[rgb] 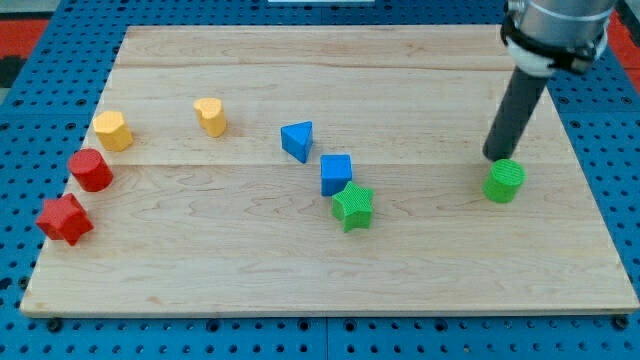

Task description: Push the green circle slightly to the bottom a bit

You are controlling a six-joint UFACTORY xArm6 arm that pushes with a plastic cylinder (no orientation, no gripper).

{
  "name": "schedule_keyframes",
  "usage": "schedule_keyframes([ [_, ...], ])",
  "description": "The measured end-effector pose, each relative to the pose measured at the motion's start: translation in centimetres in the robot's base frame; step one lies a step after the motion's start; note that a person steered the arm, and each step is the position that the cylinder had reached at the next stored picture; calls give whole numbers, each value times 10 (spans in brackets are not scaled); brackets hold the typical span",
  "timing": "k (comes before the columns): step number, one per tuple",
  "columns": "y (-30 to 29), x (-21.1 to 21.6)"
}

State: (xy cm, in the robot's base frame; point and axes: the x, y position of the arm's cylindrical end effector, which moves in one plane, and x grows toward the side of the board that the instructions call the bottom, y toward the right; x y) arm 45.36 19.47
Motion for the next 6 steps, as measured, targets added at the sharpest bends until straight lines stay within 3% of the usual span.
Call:
schedule_keyframes([
  [1, -15, 21],
  [3, -65, 11],
  [5, 1, 11],
  [6, 5, 32],
])
